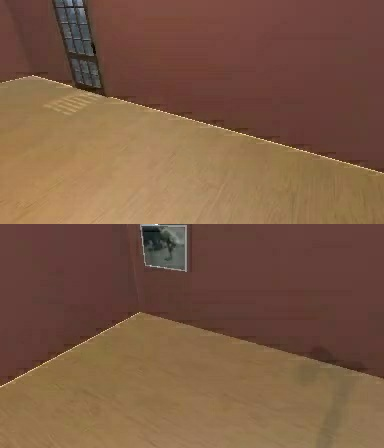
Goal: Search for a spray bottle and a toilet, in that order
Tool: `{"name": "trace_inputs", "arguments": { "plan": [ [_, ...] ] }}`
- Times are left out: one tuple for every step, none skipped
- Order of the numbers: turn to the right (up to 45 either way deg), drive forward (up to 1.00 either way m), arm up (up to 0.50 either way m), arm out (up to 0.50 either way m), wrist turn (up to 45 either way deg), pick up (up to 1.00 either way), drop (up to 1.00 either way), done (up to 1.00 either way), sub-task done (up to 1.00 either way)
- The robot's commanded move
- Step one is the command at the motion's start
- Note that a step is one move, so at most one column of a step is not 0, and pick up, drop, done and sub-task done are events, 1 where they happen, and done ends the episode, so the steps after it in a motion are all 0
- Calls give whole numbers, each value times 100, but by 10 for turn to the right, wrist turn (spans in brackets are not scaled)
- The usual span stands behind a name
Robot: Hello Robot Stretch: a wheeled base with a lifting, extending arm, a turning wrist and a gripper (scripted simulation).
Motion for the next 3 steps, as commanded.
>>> {"name": "trace_inputs", "arguments": {
  "plan": [
    [-450, 0, 0, 0, 0, 0, 0, 0, 0],
    [-240, 0, 0, 0, 0, 0, 0, 0, 0],
    [-30, 0, 0, 0, 0, 0, 0, 0, 0]
  ]
}}
